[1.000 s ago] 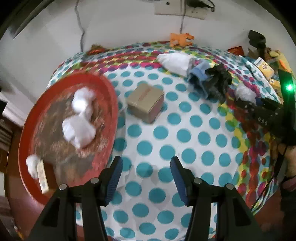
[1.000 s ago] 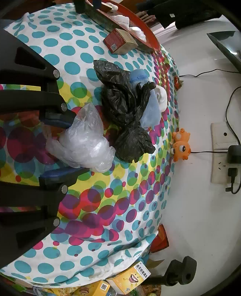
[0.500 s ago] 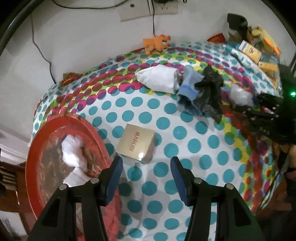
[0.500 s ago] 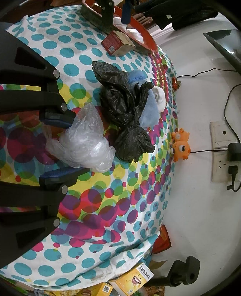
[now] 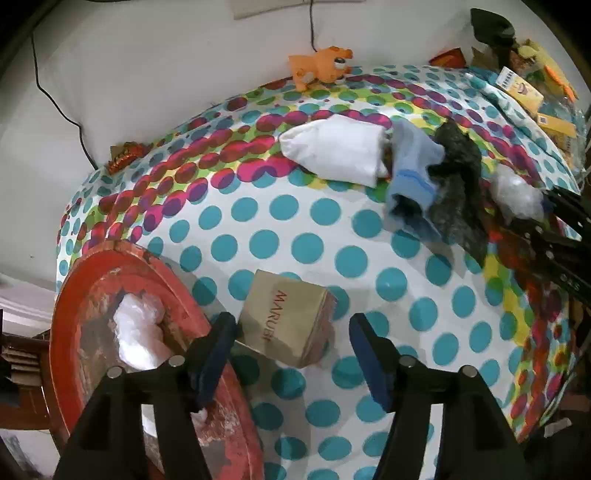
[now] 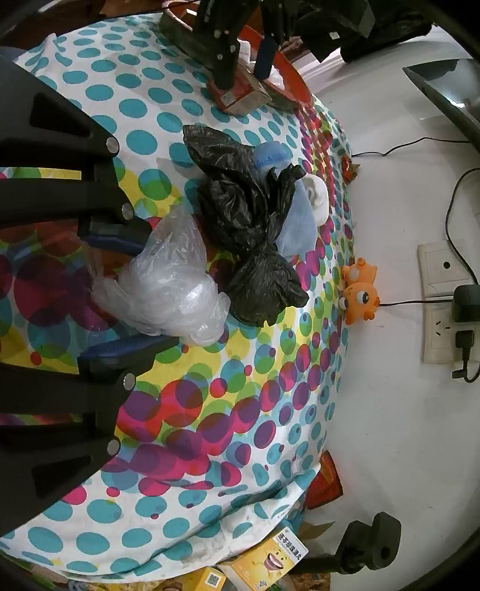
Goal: Organize objects
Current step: 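Grasp the brown MARUBI box with the left tool and lift it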
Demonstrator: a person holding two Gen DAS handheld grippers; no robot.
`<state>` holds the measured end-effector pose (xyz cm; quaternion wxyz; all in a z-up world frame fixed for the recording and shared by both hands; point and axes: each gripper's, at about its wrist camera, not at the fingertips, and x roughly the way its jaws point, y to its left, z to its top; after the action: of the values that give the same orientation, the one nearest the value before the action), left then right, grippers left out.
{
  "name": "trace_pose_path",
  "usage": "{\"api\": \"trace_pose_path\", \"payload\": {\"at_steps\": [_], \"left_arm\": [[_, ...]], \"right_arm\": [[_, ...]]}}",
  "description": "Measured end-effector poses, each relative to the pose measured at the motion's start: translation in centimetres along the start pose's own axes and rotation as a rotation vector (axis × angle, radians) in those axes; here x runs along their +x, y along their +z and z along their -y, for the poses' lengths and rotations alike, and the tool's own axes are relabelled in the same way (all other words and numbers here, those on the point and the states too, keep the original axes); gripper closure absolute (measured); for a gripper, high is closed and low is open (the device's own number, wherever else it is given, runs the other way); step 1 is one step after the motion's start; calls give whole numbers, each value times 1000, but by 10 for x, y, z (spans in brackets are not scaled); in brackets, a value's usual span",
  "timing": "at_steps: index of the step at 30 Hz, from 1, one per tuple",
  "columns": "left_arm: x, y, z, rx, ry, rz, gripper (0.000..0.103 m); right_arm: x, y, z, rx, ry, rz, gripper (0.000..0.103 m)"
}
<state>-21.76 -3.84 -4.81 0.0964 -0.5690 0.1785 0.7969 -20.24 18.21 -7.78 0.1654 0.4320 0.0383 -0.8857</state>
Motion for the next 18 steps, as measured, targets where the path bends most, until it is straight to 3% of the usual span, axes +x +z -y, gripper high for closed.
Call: {"api": "trace_pose_path", "payload": {"at_steps": [4, 18], "left_arm": [[7, 3, -1, 9, 41, -15, 35], [23, 14, -1, 15, 73, -51, 31]], "right_arm": [[0, 0, 0, 0, 0, 0, 64], [-1, -1, -1, 22, 27, 5, 64]]}}
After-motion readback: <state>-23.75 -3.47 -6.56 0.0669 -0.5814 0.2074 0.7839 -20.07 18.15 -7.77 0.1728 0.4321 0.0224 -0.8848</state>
